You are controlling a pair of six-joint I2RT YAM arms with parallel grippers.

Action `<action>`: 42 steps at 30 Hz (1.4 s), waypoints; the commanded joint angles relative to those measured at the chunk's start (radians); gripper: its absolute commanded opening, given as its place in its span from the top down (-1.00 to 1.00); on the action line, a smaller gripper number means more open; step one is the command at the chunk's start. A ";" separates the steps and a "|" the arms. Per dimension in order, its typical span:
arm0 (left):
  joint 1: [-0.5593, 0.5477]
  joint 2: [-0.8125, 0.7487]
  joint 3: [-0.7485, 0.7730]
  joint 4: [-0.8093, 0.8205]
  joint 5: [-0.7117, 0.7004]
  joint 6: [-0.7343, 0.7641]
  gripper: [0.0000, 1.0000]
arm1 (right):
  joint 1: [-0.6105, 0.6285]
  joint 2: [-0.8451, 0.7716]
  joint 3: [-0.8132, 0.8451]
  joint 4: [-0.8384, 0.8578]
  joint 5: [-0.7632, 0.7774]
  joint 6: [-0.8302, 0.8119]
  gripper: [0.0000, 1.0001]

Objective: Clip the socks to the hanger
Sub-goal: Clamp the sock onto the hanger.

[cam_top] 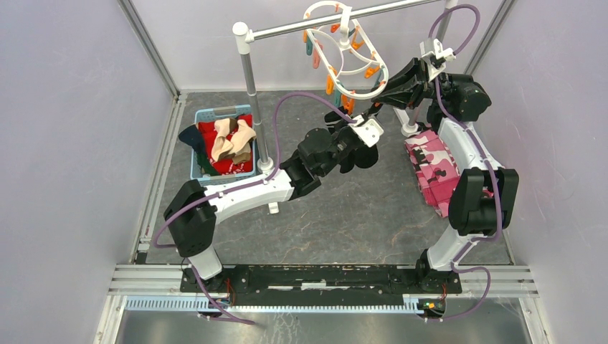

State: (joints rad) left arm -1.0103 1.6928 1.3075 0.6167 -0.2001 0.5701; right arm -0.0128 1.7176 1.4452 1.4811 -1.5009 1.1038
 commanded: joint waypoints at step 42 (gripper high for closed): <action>0.007 -0.084 -0.013 0.093 0.022 -0.124 0.45 | -0.032 -0.030 0.036 0.119 -0.043 0.068 -0.44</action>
State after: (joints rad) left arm -1.0084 1.6577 1.2938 0.6613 -0.1738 0.5217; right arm -0.0208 1.7176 1.4452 1.4952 -1.5330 1.1297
